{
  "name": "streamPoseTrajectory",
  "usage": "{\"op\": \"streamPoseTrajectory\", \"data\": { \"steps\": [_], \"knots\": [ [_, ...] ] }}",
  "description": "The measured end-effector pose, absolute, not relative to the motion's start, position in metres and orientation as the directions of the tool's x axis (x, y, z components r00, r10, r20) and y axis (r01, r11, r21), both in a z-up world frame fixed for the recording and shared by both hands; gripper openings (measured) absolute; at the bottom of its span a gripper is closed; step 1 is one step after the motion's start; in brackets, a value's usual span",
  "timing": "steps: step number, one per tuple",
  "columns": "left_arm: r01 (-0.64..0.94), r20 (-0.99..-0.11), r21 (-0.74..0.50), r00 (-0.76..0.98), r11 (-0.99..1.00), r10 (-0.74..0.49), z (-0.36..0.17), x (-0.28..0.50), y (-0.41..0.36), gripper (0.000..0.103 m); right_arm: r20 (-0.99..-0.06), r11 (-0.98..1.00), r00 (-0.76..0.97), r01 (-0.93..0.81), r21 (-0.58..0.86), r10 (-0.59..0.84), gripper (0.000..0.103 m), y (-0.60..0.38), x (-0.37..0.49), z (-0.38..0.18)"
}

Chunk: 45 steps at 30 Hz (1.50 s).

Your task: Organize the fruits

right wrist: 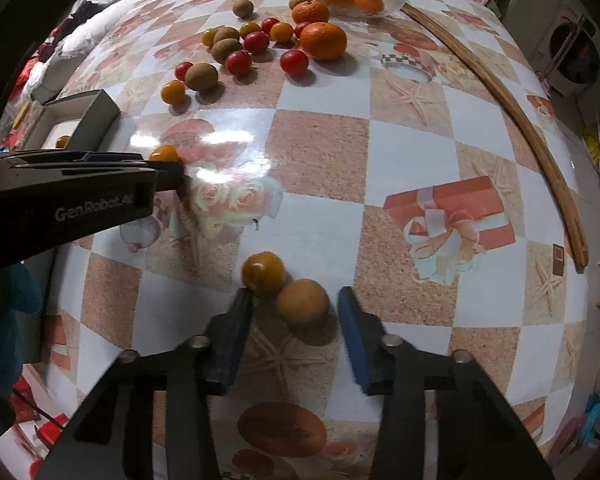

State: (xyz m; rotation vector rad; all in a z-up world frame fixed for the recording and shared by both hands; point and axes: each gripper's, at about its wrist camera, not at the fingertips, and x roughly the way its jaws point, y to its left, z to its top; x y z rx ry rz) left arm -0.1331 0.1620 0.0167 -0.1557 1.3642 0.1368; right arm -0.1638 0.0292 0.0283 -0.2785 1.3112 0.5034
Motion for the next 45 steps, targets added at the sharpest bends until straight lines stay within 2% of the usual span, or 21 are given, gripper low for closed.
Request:
{"op": "streamPoseTrajectory", "data": {
  "steps": [1,2,8,23,26,27,28,29,30,41,42,44,45],
  "knots": [
    [-0.187,-0.979,-0.036,0.205,0.982,0.003,0.017,-0.134,0.163,0.03,-0.966,0.862,0.168,-0.499,0.088,0.196,0.031,0.029,-0.164,0.029],
    [-0.187,-0.978,-0.04,0.209,0.982,0.0,0.018,-0.136,0.164,0.03,-0.966,0.866,0.165,-0.491,0.095,0.2,0.027,0.029,-0.164,0.028],
    [-0.198,-0.971,-0.074,0.236,0.977,-0.026,0.033,-0.147,0.178,0.03,-0.96,0.894,0.116,-0.407,0.189,0.256,0.027,0.016,-0.152,0.028],
    [-0.213,-0.966,-0.094,0.257,0.972,-0.037,0.048,-0.166,0.203,0.03,-0.957,0.903,0.1,-0.371,0.218,0.272,0.027,0.016,-0.146,0.033],
    [-0.218,-0.959,-0.127,0.275,0.967,-0.064,0.044,-0.164,0.202,0.031,-0.959,0.905,0.092,-0.365,0.218,0.268,0.027,0.018,-0.145,0.032],
    [-0.218,-0.959,-0.132,0.273,0.967,-0.07,0.042,-0.163,0.201,0.034,-0.959,0.906,0.093,-0.364,0.216,0.266,0.027,0.018,-0.146,0.032],
    [-0.214,-0.96,-0.136,0.27,0.967,-0.075,0.04,-0.16,0.199,0.044,-0.96,0.906,0.095,-0.365,0.213,0.264,0.027,0.018,-0.146,0.033],
    [-0.21,-0.96,-0.135,0.269,0.968,-0.076,0.039,-0.159,0.198,0.073,-0.96,0.906,0.096,-0.366,0.212,0.264,0.027,0.018,-0.146,0.033],
    [-0.214,-0.956,-0.121,0.287,0.969,-0.056,0.041,-0.16,0.197,0.083,-0.96,0.906,0.095,-0.366,0.212,0.264,0.027,0.018,-0.146,0.033],
    [-0.193,-0.968,-0.032,0.251,0.981,0.018,0.025,-0.138,0.179,0.081,-0.958,0.91,0.098,-0.353,0.218,0.268,0.027,0.014,-0.144,0.033],
    [-0.188,-0.969,-0.026,0.246,0.982,0.021,0.023,-0.136,0.177,0.07,-0.958,0.91,0.1,-0.353,0.219,0.269,0.027,0.013,-0.144,0.033],
    [-0.178,-0.976,-0.009,0.216,0.984,0.03,0.017,-0.134,0.173,0.055,-0.958,0.911,0.102,-0.349,0.218,0.268,0.027,0.011,-0.144,0.034],
    [-0.181,-0.978,-0.006,0.208,0.984,0.032,0.014,-0.134,0.172,0.055,-0.958,0.912,0.103,-0.346,0.219,0.269,0.027,0.01,-0.143,0.035]
  ]
}}
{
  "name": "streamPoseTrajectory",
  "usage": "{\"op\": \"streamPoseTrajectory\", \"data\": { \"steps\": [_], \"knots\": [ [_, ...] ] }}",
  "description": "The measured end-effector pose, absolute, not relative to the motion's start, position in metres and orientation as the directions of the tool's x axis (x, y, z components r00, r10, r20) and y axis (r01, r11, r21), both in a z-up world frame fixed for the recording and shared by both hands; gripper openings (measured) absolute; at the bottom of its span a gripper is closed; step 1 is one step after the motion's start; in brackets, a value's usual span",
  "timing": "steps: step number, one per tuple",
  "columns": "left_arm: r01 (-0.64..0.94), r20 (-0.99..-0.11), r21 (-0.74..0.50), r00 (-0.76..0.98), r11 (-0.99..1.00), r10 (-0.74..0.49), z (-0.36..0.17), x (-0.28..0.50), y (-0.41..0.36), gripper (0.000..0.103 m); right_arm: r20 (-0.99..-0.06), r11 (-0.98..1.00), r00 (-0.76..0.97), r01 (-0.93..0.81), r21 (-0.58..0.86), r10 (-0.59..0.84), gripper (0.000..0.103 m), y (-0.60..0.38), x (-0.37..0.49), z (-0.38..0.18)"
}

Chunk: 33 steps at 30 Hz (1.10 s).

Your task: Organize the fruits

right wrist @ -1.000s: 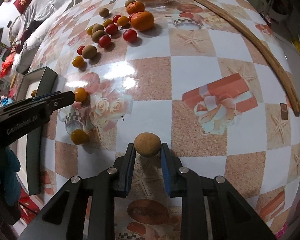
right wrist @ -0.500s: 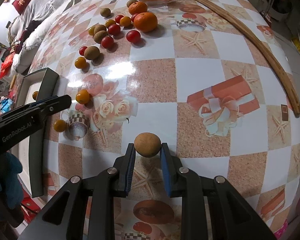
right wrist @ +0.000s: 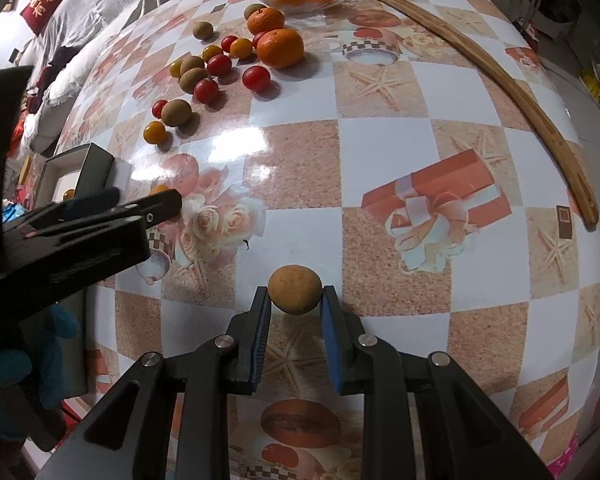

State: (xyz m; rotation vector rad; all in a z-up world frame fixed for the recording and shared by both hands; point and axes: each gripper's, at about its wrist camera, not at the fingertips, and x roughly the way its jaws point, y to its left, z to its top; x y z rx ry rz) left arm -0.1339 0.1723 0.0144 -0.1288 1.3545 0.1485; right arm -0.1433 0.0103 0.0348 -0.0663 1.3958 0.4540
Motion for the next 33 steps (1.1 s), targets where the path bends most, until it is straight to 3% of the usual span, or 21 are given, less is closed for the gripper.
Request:
{"op": "streamPoseTrajectory", "data": {
  "steps": [1,3,6,13,31,33],
  "knots": [
    [-0.183,-0.976,-0.008,0.216,0.983,0.032,0.015,-0.135,0.172,0.053,-0.957,0.914,0.105,-0.341,0.22,0.269,0.027,0.009,-0.143,0.035],
    [-0.175,-0.975,-0.016,0.223,0.984,0.024,0.016,-0.135,0.169,0.038,-0.956,0.915,0.107,-0.337,0.222,0.272,0.027,0.008,-0.142,0.036],
    [-0.156,-0.973,-0.04,0.231,0.987,-0.003,0.018,-0.136,0.165,0.028,-0.955,0.915,0.108,-0.335,0.226,0.275,0.027,0.008,-0.142,0.038],
    [-0.192,-0.959,-0.13,0.273,0.973,-0.075,0.037,-0.144,0.179,0.028,-0.953,0.913,0.115,-0.338,0.228,0.281,0.027,0.011,-0.14,0.043],
    [-0.251,-0.94,-0.155,0.335,0.956,-0.064,0.071,-0.165,0.225,0.028,-0.941,0.881,0.142,-0.418,0.223,0.306,0.027,0.056,-0.137,0.064],
    [-0.23,-0.938,-0.156,0.339,0.961,-0.071,0.071,-0.166,0.222,0.034,-0.942,0.878,0.14,-0.425,0.222,0.306,0.027,0.06,-0.139,0.065]
  ]
}}
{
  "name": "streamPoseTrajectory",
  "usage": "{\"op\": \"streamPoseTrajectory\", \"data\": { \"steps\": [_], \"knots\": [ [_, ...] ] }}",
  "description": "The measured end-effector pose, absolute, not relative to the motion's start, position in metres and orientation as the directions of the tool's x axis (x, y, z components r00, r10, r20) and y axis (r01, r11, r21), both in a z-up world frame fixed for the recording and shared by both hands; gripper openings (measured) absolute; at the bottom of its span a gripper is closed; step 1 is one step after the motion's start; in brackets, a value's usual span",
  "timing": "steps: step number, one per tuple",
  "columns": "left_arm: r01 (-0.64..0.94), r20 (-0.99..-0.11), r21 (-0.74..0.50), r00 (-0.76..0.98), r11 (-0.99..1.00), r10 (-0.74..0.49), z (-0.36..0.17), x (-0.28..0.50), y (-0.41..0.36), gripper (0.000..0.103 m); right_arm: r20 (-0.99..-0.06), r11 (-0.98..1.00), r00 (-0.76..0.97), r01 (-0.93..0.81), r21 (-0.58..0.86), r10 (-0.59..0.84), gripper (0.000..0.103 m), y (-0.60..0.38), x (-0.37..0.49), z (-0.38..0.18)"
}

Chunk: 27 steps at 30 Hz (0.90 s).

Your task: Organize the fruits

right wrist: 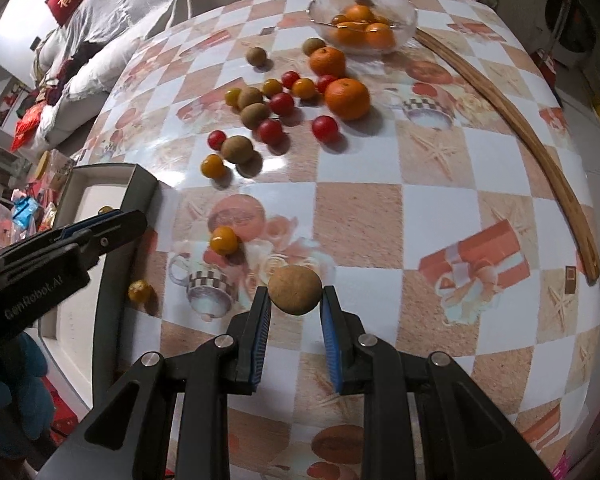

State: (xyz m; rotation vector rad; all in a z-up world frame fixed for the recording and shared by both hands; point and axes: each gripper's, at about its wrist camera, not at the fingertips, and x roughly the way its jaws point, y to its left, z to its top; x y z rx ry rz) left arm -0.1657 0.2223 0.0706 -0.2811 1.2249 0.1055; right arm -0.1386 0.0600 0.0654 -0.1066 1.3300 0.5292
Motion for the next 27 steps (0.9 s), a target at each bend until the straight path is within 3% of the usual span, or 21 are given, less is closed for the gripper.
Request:
{"op": "streamPoseTrajectory", "data": {
  "steps": [1,2,3,8,10,11,14,16,18,20,27],
  "knots": [
    [-0.215,-0.939,-0.158,0.334,0.964,-0.079,0.069,-0.165,0.22,0.048,-0.942,0.878,0.138,-0.424,0.222,0.306,0.027,0.061,-0.139,0.066],
    [-0.212,-0.94,-0.149,0.333,0.966,-0.072,0.066,-0.165,0.217,0.083,-0.942,0.879,0.136,-0.421,0.225,0.306,0.027,0.06,-0.139,0.066],
    [-0.216,-0.934,-0.137,0.354,0.967,-0.053,0.067,-0.166,0.215,0.09,-0.943,0.881,0.134,-0.415,0.227,0.306,0.027,0.059,-0.139,0.066],
    [-0.176,-0.945,-0.087,0.326,0.981,-0.026,0.048,-0.154,0.197,0.09,-0.948,0.897,0.135,-0.385,0.217,0.287,0.027,0.047,-0.136,0.063],
    [-0.168,-0.954,-0.061,0.299,0.984,-0.008,0.035,-0.147,0.189,0.079,-0.95,0.902,0.135,-0.375,0.213,0.281,0.027,0.041,-0.136,0.061],
    [-0.162,-0.962,-0.056,0.272,0.985,-0.01,0.026,-0.142,0.184,0.068,-0.951,0.904,0.135,-0.37,0.213,0.279,0.027,0.039,-0.136,0.061],
    [-0.167,-0.973,-0.043,0.229,0.985,-0.004,0.01,-0.136,0.178,0.064,-0.952,0.912,0.135,-0.35,0.214,0.275,0.027,0.031,-0.136,0.06],
    [-0.151,-0.969,-0.019,0.244,0.988,0.019,0.011,-0.136,0.173,0.054,-0.952,0.915,0.135,-0.342,0.214,0.273,0.027,0.027,-0.137,0.059],
    [-0.123,-0.967,-0.027,0.256,0.992,0.005,0.013,-0.135,0.167,0.031,-0.952,0.917,0.136,-0.335,0.215,0.273,0.027,0.024,-0.136,0.059],
    [-0.11,-0.964,-0.067,0.262,0.992,-0.036,0.015,-0.134,0.165,0.021,-0.952,0.918,0.136,-0.33,0.218,0.275,0.027,0.023,-0.135,0.058],
    [-0.162,-0.935,-0.205,0.323,0.965,-0.145,0.035,-0.138,0.183,0.021,-0.947,0.913,0.142,-0.337,0.228,0.289,0.027,0.028,-0.132,0.061]
  ]
}}
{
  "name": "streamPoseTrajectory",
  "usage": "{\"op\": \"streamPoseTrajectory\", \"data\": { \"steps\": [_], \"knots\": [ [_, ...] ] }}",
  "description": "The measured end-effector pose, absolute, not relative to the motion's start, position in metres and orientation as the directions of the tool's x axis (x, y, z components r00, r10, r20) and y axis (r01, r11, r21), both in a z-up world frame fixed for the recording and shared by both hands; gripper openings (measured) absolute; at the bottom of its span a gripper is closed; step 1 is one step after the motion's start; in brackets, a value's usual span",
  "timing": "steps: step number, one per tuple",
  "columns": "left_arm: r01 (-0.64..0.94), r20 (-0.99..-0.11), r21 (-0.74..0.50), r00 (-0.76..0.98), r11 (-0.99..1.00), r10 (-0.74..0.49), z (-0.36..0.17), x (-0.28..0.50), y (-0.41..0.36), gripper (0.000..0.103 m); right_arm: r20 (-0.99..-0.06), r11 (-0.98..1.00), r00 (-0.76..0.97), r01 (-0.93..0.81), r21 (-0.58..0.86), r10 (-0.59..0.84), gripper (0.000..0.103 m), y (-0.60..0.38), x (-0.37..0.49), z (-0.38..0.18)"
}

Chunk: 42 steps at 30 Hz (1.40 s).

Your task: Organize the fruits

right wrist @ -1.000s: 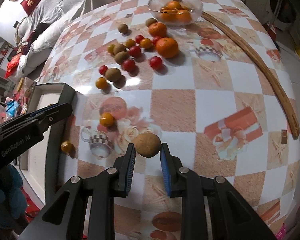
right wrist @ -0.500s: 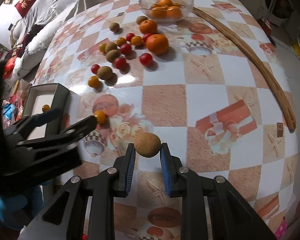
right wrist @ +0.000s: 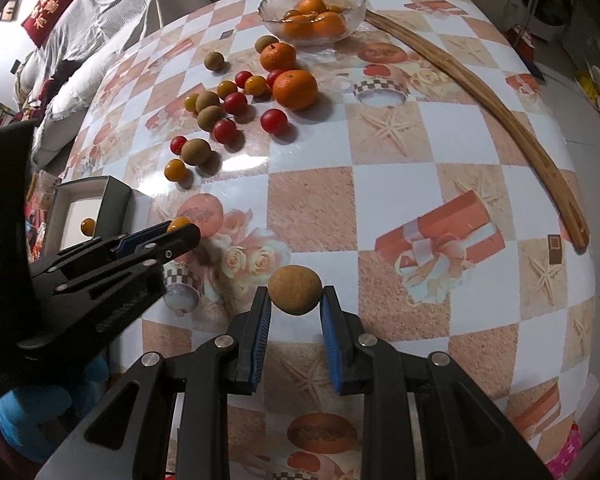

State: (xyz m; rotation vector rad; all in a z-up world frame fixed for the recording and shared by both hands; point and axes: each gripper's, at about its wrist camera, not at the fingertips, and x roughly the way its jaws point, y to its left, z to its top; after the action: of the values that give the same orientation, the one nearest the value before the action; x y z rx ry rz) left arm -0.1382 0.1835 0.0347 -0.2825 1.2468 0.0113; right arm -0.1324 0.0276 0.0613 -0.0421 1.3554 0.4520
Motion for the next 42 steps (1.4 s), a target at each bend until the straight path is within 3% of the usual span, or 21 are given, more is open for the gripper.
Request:
{"op": "streamPoseTrajectory", "data": {
  "steps": [14,25,42],
  "knots": [
    [-0.222,-0.922,-0.24,0.357,0.945,-0.15,0.058,-0.157,0.222,0.021,-0.943,0.904,0.149,-0.361,0.229,0.298,0.027,0.047,-0.129,0.067],
    [-0.335,-0.919,-0.203,0.39,0.92,-0.06,0.082,-0.193,0.287,0.021,-0.932,0.842,0.143,-0.489,0.227,0.334,0.027,0.107,-0.131,0.083],
    [-0.552,-0.961,-0.057,0.255,0.832,0.104,0.032,-0.282,0.396,0.021,-0.922,0.67,-0.028,-0.678,0.302,0.387,0.027,0.27,-0.174,0.06]
  ]
}}
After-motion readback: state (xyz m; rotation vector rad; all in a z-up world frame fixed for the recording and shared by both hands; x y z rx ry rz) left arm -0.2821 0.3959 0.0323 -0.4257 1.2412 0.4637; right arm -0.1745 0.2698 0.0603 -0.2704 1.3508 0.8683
